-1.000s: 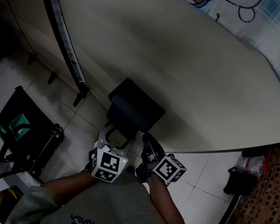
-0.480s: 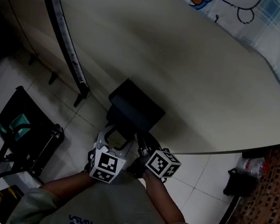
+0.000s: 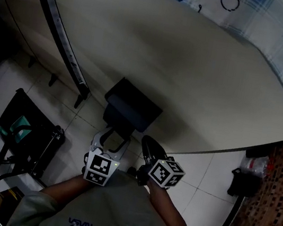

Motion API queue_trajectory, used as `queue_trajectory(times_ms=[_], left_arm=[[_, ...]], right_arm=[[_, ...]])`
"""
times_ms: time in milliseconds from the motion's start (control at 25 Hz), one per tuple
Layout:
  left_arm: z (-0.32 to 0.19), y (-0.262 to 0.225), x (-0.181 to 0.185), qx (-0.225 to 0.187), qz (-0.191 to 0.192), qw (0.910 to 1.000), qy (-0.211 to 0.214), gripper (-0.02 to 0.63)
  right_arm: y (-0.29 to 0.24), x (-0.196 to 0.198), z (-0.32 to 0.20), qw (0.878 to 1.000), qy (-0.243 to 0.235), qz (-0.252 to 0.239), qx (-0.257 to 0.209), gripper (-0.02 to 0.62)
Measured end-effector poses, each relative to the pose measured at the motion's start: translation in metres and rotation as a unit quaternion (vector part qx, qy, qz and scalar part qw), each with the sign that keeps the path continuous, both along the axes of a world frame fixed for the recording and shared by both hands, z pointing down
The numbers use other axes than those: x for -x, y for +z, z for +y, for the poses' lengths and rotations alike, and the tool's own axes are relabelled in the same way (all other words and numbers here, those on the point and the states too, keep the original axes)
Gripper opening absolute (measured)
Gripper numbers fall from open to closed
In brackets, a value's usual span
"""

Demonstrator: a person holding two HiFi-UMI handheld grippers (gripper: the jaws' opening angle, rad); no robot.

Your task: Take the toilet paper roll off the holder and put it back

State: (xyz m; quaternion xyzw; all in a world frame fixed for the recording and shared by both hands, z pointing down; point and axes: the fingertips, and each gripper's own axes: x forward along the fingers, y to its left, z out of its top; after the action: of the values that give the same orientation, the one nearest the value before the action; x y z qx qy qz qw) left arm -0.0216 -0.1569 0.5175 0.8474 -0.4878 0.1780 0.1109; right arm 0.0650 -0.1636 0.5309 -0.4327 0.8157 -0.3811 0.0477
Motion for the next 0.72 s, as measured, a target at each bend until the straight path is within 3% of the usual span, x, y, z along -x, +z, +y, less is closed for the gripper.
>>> queue_trajectory(times_ms=[120, 280, 320, 440, 720], left_arm=[[0.012, -0.001, -0.003, 0.003, 0.003, 1.0, 0.0, 0.219], [0.032, 0.0, -0.014, 0.011, 0.013, 0.9998, 0.013, 0.03], [0.039, 0.001, -0.017, 0.015, 0.015, 0.9997, 0.015, 0.008], [0.058, 0.003, -0.022, 0.023, 0.014, 0.9996, -0.001, 0.008], [0.087, -0.031, 0.015, -0.019, 0.025, 0.9934, -0.111, 0.008]], right_arm=[[-0.003, -0.011, 0.014, 0.999, -0.011, 0.029, -0.021, 0.0], [-0.011, -0.013, 0.029, 0.997, -0.038, 0.046, -0.053, 0.0], [-0.014, -0.013, 0.031, 0.996, -0.045, 0.047, -0.061, 0.0], [-0.023, -0.016, 0.036, 0.993, -0.058, 0.057, -0.084, 0.0], [-0.055, -0.032, 0.038, 0.981, -0.051, 0.11, -0.149, 0.0]])
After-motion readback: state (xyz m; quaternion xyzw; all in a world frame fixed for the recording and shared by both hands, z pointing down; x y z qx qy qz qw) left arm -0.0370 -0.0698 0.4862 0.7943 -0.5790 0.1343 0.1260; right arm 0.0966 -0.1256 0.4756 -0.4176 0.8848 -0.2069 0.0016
